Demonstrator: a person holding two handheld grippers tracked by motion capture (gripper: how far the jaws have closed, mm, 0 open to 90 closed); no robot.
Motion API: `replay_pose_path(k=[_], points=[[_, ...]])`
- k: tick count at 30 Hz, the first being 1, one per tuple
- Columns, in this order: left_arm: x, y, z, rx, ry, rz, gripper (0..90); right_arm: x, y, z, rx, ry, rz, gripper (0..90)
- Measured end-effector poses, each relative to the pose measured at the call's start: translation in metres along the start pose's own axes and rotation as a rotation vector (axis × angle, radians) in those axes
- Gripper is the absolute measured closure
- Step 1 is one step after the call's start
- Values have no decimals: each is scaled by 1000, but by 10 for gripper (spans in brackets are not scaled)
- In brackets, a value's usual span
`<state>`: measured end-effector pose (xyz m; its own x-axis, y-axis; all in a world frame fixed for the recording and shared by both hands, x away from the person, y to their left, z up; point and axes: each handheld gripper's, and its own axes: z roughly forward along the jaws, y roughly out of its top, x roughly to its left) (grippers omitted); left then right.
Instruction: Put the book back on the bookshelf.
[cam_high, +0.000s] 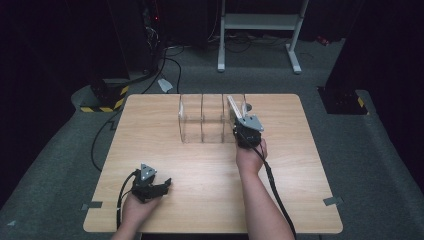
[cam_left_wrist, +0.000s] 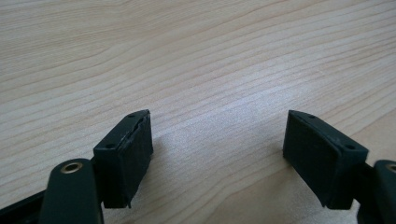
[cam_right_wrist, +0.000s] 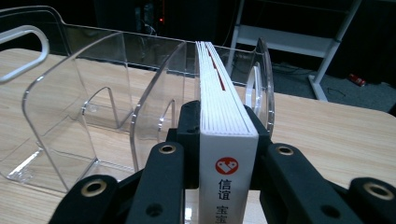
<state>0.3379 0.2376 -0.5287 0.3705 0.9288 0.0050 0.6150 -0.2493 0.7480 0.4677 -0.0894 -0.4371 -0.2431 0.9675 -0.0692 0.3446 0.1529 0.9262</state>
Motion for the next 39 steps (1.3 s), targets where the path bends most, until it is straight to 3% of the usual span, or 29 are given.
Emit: replay_pose_path(k=[11, 22, 39], points=[[0, 0, 0, 1, 0, 1, 242, -3, -1, 4, -5, -12, 7, 753], [0, 0, 0, 1, 0, 1, 242, 2, -10, 1, -4, -23, 4, 746], [0, 0, 0, 1, -5, 2, 242, 5, -27, -6, 39, -24, 29, 741]])
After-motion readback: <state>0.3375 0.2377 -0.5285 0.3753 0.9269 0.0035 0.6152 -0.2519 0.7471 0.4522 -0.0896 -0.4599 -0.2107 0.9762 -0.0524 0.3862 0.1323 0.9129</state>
